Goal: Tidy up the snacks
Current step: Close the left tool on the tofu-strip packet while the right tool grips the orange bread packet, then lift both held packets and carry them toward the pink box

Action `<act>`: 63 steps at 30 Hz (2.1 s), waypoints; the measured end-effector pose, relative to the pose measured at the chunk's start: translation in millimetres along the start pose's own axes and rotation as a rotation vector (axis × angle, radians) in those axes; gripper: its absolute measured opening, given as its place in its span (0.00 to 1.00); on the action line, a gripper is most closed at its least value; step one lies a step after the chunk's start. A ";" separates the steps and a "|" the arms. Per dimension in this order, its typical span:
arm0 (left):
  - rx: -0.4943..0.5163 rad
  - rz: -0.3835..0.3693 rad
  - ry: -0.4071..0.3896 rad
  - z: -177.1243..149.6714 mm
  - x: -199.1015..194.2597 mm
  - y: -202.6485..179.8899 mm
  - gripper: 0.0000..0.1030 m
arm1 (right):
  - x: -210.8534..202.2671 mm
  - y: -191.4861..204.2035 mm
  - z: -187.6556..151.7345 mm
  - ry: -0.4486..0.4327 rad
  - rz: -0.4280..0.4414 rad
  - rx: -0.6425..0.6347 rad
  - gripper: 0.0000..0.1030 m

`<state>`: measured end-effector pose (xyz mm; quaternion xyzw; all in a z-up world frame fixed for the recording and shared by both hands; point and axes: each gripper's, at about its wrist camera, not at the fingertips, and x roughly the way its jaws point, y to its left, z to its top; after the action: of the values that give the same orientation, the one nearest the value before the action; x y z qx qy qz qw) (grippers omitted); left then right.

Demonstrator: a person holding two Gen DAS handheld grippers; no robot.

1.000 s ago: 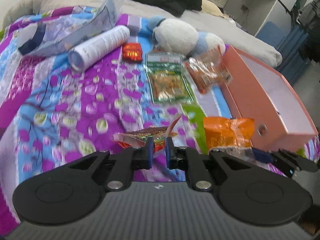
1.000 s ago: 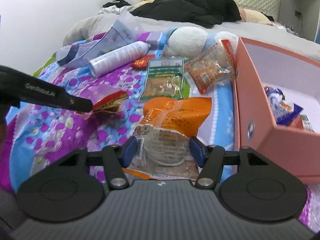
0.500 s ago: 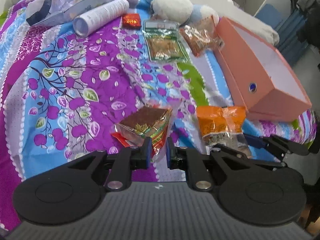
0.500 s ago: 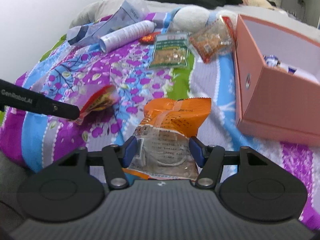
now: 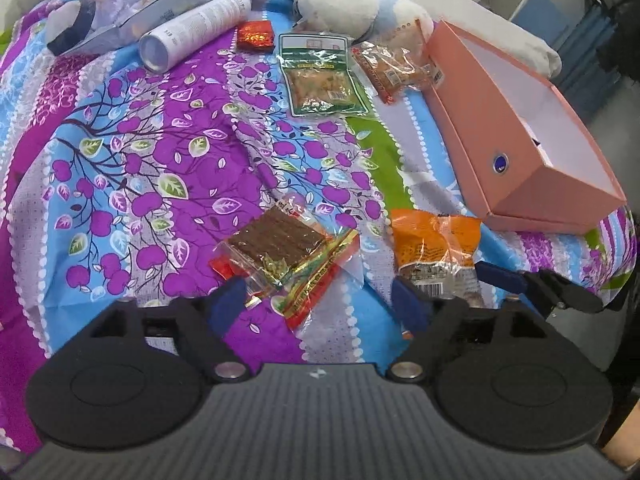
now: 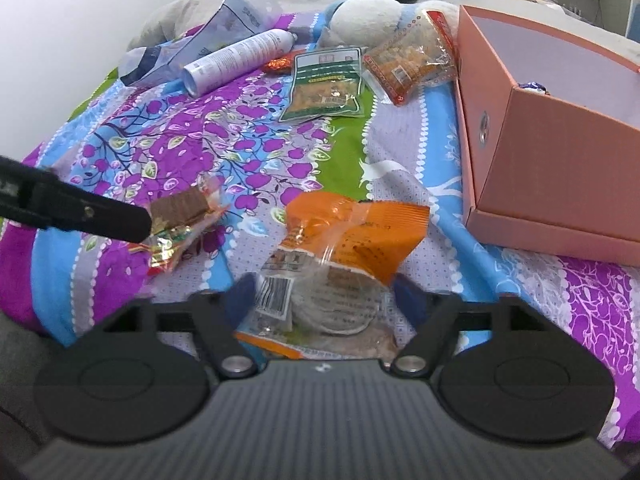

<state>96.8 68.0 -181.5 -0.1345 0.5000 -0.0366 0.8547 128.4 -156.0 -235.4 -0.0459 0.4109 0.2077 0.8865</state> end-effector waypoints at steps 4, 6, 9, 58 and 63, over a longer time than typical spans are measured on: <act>-0.070 -0.017 0.008 0.3 0.5 9.5 0.89 | -0.4 -0.2 -1.0 -0.015 0.008 0.008 0.84; -0.086 -0.027 0.014 0.2 1.9 12.0 0.89 | -0.8 0.0 -1.4 -0.030 -0.003 0.014 0.84; -0.089 -0.007 0.015 -0.2 3.5 10.3 0.89 | -1.5 2.3 -1.8 -0.057 -0.005 0.011 0.84; -0.156 0.311 0.072 35.6 84.6 -9.5 0.74 | 4.2 5.6 -8.3 -0.044 -0.035 -0.021 0.72; -0.145 0.277 0.057 36.2 74.3 -8.0 0.63 | -1.2 3.2 -4.8 -0.049 -0.044 -0.016 0.72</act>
<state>165.6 52.6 -225.4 -0.1245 0.5392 0.1138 0.8251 122.9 -154.7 -237.4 -0.0569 0.3862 0.1927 0.9003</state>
